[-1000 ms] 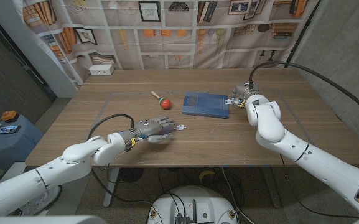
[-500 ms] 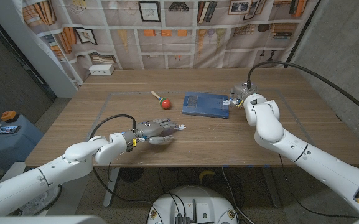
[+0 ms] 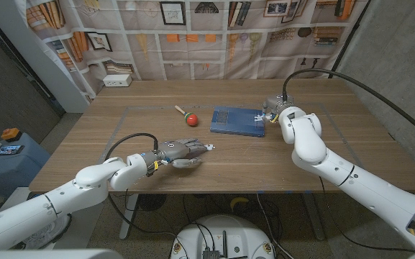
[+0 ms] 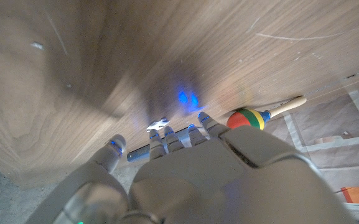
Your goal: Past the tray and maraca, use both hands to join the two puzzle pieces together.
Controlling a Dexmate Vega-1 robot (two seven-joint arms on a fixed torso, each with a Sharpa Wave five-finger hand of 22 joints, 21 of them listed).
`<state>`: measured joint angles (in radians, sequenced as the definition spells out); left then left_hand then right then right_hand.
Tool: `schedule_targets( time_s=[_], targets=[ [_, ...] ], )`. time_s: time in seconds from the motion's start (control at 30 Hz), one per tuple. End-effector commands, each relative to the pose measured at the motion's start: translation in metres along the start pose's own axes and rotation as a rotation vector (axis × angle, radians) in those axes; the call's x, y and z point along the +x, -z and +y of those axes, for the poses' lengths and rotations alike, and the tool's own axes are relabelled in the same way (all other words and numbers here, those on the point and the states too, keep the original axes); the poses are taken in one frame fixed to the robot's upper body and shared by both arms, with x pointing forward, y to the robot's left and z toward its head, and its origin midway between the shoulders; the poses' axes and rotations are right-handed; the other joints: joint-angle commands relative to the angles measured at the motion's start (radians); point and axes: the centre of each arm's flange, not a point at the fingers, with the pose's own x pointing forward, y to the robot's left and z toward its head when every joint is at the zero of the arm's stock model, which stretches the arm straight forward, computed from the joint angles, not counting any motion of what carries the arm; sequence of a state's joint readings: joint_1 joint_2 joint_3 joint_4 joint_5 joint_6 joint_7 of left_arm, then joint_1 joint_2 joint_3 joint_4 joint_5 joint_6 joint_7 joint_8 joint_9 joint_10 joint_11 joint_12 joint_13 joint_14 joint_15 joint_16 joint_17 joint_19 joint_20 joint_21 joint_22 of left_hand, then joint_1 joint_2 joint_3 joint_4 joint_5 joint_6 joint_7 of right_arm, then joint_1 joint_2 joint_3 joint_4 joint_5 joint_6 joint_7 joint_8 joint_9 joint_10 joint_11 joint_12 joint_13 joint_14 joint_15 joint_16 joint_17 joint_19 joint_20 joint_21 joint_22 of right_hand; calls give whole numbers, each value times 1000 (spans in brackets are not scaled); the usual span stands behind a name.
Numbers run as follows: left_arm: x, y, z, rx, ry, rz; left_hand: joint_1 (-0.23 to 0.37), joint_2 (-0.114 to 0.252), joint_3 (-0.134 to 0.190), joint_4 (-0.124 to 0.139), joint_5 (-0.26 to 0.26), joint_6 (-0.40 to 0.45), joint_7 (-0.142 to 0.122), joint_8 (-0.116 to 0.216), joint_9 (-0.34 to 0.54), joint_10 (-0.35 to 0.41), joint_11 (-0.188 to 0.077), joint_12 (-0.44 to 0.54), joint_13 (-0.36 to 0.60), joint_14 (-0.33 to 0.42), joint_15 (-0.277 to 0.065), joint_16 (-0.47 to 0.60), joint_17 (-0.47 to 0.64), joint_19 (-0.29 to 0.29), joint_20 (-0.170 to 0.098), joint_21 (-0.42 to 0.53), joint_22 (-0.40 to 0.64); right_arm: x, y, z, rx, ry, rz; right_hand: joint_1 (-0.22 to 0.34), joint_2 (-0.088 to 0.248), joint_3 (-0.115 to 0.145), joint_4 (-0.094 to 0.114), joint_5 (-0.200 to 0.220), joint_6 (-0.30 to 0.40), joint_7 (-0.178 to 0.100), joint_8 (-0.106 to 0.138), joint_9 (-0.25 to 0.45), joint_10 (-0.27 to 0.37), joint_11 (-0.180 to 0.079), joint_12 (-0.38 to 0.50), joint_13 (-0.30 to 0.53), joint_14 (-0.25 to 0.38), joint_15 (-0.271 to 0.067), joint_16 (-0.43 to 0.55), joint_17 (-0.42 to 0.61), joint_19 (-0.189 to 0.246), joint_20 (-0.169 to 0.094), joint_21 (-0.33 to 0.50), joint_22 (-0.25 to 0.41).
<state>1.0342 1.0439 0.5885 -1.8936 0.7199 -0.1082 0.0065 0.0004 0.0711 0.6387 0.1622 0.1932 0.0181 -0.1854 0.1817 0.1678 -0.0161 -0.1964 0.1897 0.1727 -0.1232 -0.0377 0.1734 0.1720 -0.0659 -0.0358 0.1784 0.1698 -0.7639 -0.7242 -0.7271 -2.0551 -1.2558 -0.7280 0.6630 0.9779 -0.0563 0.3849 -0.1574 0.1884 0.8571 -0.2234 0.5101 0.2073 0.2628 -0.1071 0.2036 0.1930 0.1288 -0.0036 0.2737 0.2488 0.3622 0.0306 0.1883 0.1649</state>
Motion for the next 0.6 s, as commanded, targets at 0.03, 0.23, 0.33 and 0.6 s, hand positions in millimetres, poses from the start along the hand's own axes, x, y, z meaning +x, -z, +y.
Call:
schedule_targets(
  time_s=[0.03,0.23,0.33,0.6],
  targets=[
    [2,-1,0,-4,15,-1,1,62,3,-4,6,5,1,6,2,14,-2,5,-1,5,-150,6,2,-9,-106,8,5,-5,-5,-8,2,-5,-17,5,10,-5,-1,0,8,0,-1,2,12,0,2,2,5,6,4,2,2,7,0,5],
    [2,-1,0,-2,17,-3,2,63,2,-5,7,12,11,8,2,26,2,7,-2,9,-149,7,1,-8,-103,10,5,-6,-9,-10,-1,-12,-25,5,11,-5,0,-1,9,0,-2,2,13,3,2,2,4,7,3,2,1,8,0,5],
    [2,-1,-1,-2,19,-2,2,63,3,-6,7,14,12,9,2,28,3,6,-2,11,-148,7,1,-6,-101,11,5,-6,-10,-11,-1,-16,-30,5,12,-5,0,-1,9,0,-2,2,13,2,2,2,4,8,3,2,1,8,0,5],
    [3,-4,-3,5,20,3,4,63,3,-8,7,17,16,9,2,32,7,5,-2,19,-146,9,0,0,-99,14,4,-6,-14,-12,5,-19,-41,6,14,-6,0,-1,10,0,-3,2,12,2,1,2,4,8,3,2,1,9,1,5]
  ],
)
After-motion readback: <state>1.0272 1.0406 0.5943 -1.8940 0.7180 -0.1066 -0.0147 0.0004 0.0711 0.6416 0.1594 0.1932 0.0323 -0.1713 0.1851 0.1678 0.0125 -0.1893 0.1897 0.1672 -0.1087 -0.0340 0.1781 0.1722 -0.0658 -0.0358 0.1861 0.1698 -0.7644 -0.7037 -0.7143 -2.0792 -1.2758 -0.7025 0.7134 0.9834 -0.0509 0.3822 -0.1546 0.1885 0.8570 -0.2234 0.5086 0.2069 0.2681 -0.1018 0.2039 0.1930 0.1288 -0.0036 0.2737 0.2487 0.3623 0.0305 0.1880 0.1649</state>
